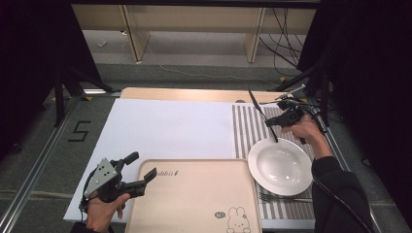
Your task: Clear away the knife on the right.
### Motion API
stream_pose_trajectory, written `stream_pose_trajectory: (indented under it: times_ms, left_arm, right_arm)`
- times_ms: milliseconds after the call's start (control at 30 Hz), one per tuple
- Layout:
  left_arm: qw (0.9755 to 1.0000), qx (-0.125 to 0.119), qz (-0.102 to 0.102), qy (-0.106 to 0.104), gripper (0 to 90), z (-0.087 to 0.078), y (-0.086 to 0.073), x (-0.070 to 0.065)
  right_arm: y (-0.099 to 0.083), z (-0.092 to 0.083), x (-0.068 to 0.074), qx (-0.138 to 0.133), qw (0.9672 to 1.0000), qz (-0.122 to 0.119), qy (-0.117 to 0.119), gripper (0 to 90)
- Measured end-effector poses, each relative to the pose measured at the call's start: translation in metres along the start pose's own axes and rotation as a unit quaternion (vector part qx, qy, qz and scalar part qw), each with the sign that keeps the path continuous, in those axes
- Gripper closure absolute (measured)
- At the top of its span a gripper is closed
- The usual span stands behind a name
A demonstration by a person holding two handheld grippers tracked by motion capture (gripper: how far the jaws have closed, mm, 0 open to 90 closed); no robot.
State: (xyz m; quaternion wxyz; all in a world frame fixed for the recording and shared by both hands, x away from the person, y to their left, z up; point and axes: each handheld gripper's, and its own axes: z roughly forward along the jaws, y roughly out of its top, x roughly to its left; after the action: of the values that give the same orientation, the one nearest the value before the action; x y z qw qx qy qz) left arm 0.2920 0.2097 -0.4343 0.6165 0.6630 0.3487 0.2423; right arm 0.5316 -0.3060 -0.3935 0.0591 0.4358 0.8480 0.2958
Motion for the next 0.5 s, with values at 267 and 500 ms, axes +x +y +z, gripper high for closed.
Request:
stream_pose_trajectory:
  times_ms: [267,500]
  left_arm:
    - [1.0000,0.002,0.002,0.001,16.5,0.000,0.000,0.000]
    - [1.0000,0.002,0.002,0.002,16.0,0.000,0.000,0.000]
  right_arm:
    - [-0.015,-0.003,0.022,-0.044,0.9981,0.020,0.037,80.2]
    - [-0.024,-0.007,0.037,-0.061,0.9958,0.029,0.062,80.2]
